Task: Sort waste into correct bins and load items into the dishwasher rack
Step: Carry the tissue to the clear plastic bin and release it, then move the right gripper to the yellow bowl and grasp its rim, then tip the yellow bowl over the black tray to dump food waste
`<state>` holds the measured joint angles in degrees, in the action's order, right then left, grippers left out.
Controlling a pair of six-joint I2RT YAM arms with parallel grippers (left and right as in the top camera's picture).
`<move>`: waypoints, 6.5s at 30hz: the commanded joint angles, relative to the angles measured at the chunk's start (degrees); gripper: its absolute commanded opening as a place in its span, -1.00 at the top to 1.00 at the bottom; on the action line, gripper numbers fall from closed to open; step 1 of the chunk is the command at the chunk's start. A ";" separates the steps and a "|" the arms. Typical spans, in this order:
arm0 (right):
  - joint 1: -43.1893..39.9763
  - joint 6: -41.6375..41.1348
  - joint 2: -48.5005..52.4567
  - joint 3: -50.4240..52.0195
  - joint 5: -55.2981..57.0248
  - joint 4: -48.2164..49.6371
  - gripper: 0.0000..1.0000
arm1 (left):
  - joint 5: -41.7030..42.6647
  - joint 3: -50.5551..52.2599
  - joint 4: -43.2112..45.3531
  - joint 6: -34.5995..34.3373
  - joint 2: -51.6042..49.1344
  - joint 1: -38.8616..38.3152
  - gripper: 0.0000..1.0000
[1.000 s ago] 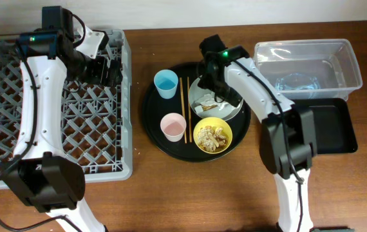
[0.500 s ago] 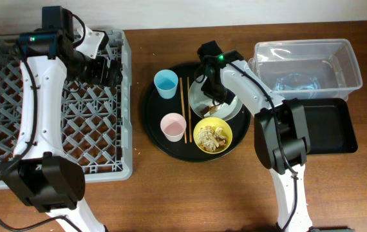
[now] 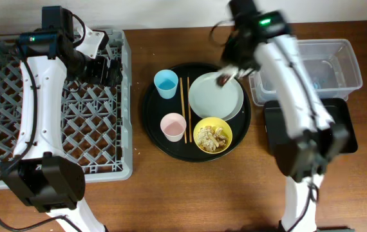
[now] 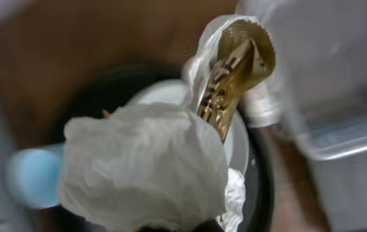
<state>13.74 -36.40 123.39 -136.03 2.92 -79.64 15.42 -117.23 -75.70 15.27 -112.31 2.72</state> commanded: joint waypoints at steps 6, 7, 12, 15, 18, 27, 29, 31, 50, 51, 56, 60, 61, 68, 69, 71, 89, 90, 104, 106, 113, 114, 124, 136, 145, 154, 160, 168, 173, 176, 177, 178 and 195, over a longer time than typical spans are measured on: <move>-13.86 1.70 -5.22 -3.30 0.72 -1.18 0.92 | -0.17 -1.01 -0.02 0.68 -0.52 0.33 -0.99; -15.15 1.68 -4.92 -3.19 0.70 -1.18 0.92 | -0.17 -1.01 -0.04 0.68 -0.52 0.35 -0.99; -21.22 -0.55 -2.16 -1.81 0.70 0.98 0.92 | -0.20 -1.01 -0.04 0.68 -0.52 0.33 -0.99; -22.82 -2.01 0.02 -0.66 0.63 4.72 0.92 | -0.17 -1.01 -0.02 0.68 -0.52 0.33 -0.99; -22.80 -3.30 1.92 0.52 0.48 8.74 0.92 | -0.20 -1.01 -0.04 0.68 -0.52 0.33 -0.99; -22.86 -2.99 3.56 0.46 0.70 10.45 -0.41 | -0.20 -1.01 -0.04 0.68 -0.52 0.33 -0.99; -22.86 -2.82 3.56 0.44 0.44 10.01 -0.42 | -0.17 -1.01 -0.04 0.68 -0.52 0.33 -0.99; -22.75 -0.17 3.32 0.33 -1.40 9.66 -0.42 | -0.17 -1.01 -0.02 0.68 -0.52 0.33 -0.99; 1.01 20.92 -8.81 0.24 -12.50 -17.59 -0.41 | -0.17 -1.01 -0.02 0.68 -0.52 0.33 -0.99; 1.90 20.83 -8.81 0.33 -12.52 -17.70 -0.41 | -0.17 -1.01 -0.04 0.68 -0.52 0.33 -0.99; 7.28 10.21 -8.81 5.88 -8.72 -11.41 -0.29 | -0.17 -1.01 -0.04 0.68 -0.52 0.33 -0.99; 11.72 -4.50 -8.81 16.55 2.03 -3.21 -0.20 | -0.20 -1.01 -0.04 0.68 -0.52 0.33 -0.99; 12.63 -6.73 -8.81 19.98 2.99 -0.61 -0.20 | -0.17 -1.01 -0.04 0.68 -0.52 0.33 -0.99; 14.58 -9.79 -8.70 37.16 1.16 13.62 -0.01 | -0.17 -1.01 -0.02 0.68 -0.52 0.33 -0.99; 14.73 -9.79 -8.70 39.01 0.50 15.47 0.01 | -0.17 -1.01 -0.04 0.68 -0.52 0.33 -0.99; 14.82 -9.86 -8.70 42.21 -0.79 18.95 0.10 | -0.20 -1.01 -0.04 0.68 -0.52 0.33 -0.99; 20.81 -11.08 -8.57 49.42 -1.64 27.76 0.18 | -0.17 -1.01 -0.04 0.68 -0.52 0.33 -0.99; 20.98 -11.10 -8.55 49.53 -1.66 27.41 0.18 | -0.17 -1.01 -0.04 0.68 -0.52 0.33 -0.99; 21.14 -12.11 -7.58 52.04 -2.27 27.41 0.43 | -0.17 -1.01 -0.02 0.68 -0.52 0.33 -0.99; 21.14 -12.11 -7.52 52.04 -2.34 27.39 0.49 | -0.17 -1.01 -0.02 0.68 -0.52 0.33 -0.99; 21.14 -11.89 -7.52 52.02 -4.09 25.81 0.57 | -0.17 -1.01 -0.04 0.68 -0.52 0.33 -0.99; 21.14 -11.89 -7.52 52.02 -4.46 25.09 0.52 | -0.17 -1.01 -0.02 0.68 -0.52 0.33 -0.99; 21.14 -11.89 -7.52 52.24 -4.37 23.30 0.58 | -0.17 -1.01 -0.02 0.68 -0.52 0.33 -0.99; 21.14 -11.91 -5.90 52.24 -4.66 23.52 0.77 | -0.17 -1.01 -0.02 0.68 -0.52 0.33 -0.99; 21.00 -8.55 -6.95 49.05 -4.52 20.63 0.92 | -0.17 -1.01 -0.04 0.68 -0.52 0.33 -0.99; 13.68 6.49 -12.31 34.49 -8.81 4.46 0.92 | -0.17 -1.01 -0.04 0.68 -0.52 0.33 -0.99; 4.74 18.58 -19.80 27.21 -14.25 -0.79 0.92 | -0.20 -1.01 -0.04 0.68 -0.52 0.33 -0.99; -10.91 33.11 -23.06 27.63 -26.23 -1.53 0.92 | -0.20 -1.01 -0.04 0.68 -0.52 0.33 -0.99; -19.65 44.13 -23.06 32.15 -37.73 -1.09 0.92 | -0.20 -1.01 -0.02 0.68 -0.52 0.33 -0.99; -26.58 49.75 -23.06 37.22 -45.33 -0.22 0.92 | -0.17 -1.01 -0.04 0.68 -0.52 0.33 -0.99; -28.63 51.30 -23.08 38.82 -47.47 0.04 0.91 | -0.17 -1.01 -0.02 0.68 -0.52 0.33 -0.99; -30.29 52.81 -23.06 40.09 -49.29 0.13 0.91 | -0.17 -1.01 -0.04 0.68 -0.52 0.33 -0.99; -53.59 67.76 -22.73 66.53 -75.84 17.14 0.91 | -0.17 -1.01 -0.04 0.68 -0.52 0.33 -0.99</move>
<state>-37.89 27.44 101.10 -70.72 -67.83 -63.07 15.40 -117.25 -75.68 15.27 -112.31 2.72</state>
